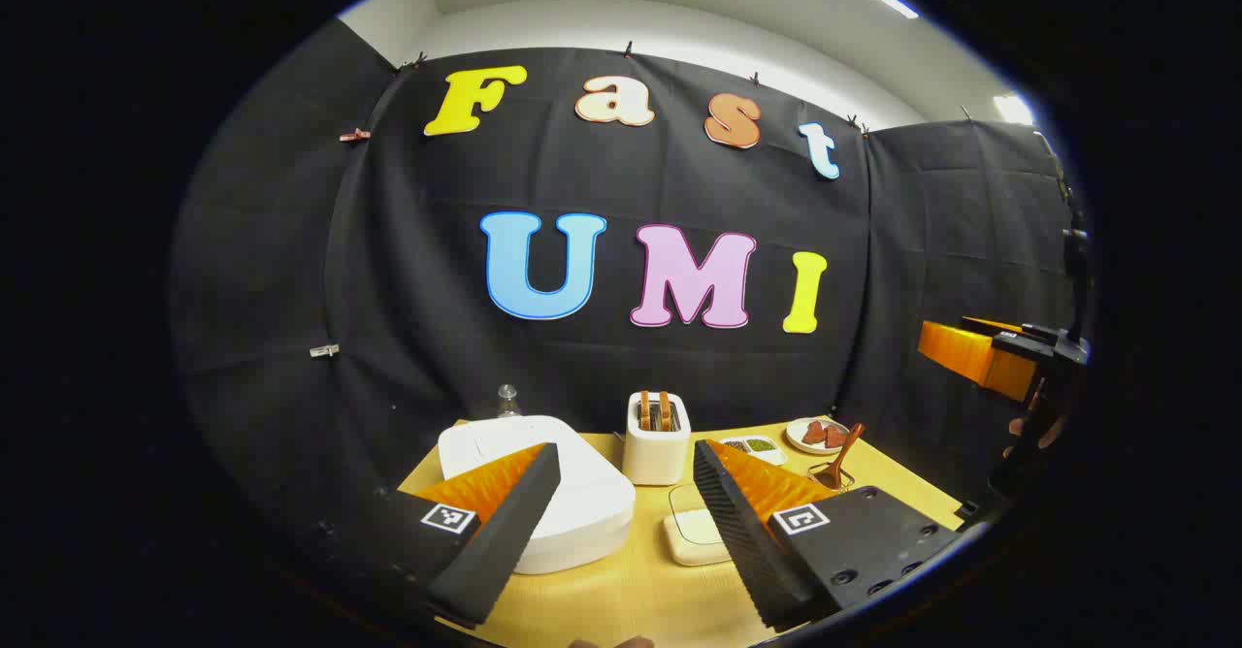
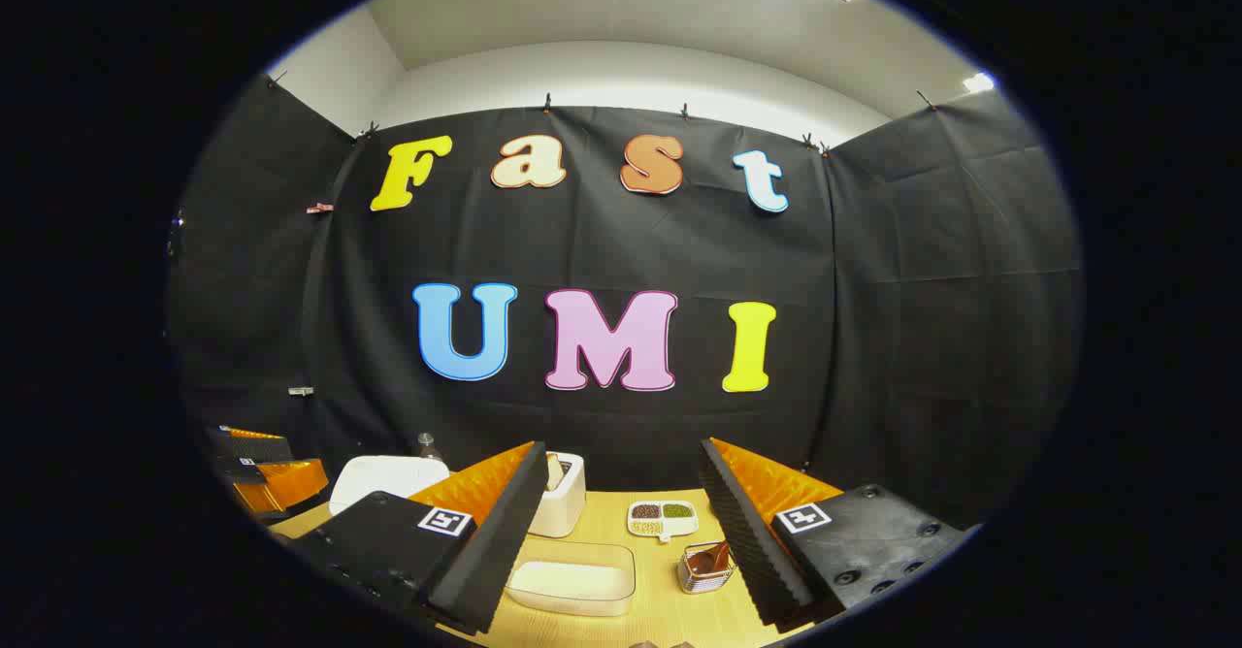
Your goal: Close the left gripper, press the button to open the rice cooker; take a wooden spoon from the chopstick holder with the right hand, scoop a spoonful of rice and pour it into the rice cooker, then put the wooden spoon back into the chopstick holder.
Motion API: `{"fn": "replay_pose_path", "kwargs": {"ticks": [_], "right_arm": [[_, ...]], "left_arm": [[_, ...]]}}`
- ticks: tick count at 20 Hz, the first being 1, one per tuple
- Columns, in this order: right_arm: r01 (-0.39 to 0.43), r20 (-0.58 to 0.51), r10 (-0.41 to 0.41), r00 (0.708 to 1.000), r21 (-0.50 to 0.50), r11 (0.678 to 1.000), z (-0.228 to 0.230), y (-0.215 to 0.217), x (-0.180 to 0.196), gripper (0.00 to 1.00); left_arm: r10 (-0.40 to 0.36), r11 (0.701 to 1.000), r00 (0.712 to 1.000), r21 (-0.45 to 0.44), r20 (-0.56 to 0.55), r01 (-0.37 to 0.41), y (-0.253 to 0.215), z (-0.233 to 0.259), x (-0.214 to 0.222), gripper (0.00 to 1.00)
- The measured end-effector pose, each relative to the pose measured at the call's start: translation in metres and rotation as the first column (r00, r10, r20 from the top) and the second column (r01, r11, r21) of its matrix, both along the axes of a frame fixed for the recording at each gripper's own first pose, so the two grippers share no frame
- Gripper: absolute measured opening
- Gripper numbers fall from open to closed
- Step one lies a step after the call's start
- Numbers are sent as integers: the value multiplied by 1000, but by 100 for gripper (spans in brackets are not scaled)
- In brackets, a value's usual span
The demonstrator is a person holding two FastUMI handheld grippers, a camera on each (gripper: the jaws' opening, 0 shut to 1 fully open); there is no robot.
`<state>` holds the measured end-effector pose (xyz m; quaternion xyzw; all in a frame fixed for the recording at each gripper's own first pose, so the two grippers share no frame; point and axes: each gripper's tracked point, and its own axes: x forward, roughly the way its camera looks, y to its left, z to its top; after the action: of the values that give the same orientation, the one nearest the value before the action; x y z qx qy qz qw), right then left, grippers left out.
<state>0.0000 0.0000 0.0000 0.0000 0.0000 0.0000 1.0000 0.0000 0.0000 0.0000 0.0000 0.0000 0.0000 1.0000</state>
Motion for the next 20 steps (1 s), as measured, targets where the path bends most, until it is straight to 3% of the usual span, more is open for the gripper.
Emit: {"fn": "replay_pose_path", "kwargs": {"ticks": [11,20], "right_arm": [[42,-64,-40,997,37,998,-39,-60,22,98],[68,-89,-63,994,51,996,-48,-61,19,98]], "left_arm": [[62,997,997,-33,-48,-64,-22,-15,18,96],[59,998,997,-15,-40,-59,-12,-11,19,95]]}}
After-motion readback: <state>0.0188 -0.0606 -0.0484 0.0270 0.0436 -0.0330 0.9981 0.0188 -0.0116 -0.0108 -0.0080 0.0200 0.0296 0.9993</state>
